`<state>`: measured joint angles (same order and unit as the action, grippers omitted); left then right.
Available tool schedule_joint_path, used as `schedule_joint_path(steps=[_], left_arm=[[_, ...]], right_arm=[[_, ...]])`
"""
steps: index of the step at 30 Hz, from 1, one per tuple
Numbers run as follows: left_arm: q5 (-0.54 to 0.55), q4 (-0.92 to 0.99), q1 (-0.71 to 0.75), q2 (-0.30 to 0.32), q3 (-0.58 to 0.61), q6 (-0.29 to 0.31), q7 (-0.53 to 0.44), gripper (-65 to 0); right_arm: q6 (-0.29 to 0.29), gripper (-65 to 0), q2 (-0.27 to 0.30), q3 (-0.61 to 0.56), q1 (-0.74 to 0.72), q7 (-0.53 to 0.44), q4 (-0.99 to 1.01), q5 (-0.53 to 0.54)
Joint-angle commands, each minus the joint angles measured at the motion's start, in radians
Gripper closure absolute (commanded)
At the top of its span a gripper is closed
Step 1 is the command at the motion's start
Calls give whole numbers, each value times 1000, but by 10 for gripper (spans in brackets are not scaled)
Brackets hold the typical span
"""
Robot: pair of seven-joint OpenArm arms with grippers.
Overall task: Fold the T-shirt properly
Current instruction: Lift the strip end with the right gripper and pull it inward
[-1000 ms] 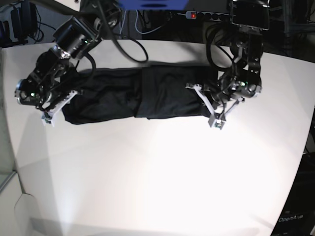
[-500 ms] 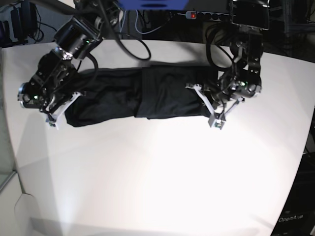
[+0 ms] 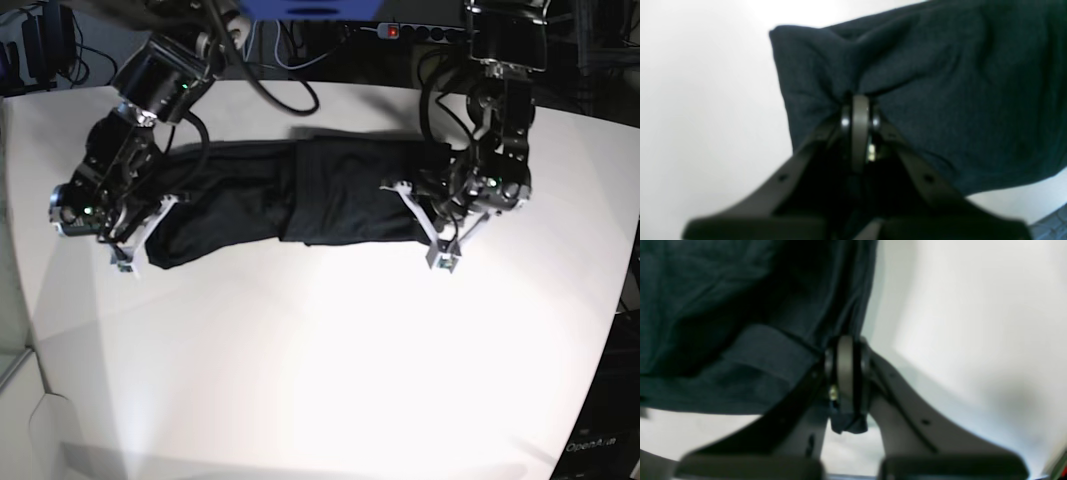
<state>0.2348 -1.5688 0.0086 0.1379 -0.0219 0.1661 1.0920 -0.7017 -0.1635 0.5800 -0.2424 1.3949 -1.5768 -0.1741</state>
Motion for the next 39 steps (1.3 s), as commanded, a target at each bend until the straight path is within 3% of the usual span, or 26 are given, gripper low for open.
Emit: schedule_joint_path(steps=[1, 8, 24, 29, 34, 39], left_arm=[[-13, -26, -8, 6, -2, -6, 6, 0], [-13, -75, -8, -16, -5, -6, 6, 0], [-13, -51, -80, -57, -11, -6, 4, 0], [-2, -49, -91, -71, -129, -6, 18, 0], [-4, -51, -63, -63, -281, -6, 145, 0], [-2, -49, 14, -25, -323, -6, 124, 0]], right_arm=[[4, -3, 6, -10, -15, -4, -18, 6], [4, -3, 8, -56, -15, -33, -20, 6], [4, -3, 6, -306, 16, -25, -173, 9], [4, -3, 6, -331, 27, -27, -172, 9], [4, -3, 6, -345, 45, -30, -172, 9], [4, -3, 6, -372, 71, -35, -172, 11]])
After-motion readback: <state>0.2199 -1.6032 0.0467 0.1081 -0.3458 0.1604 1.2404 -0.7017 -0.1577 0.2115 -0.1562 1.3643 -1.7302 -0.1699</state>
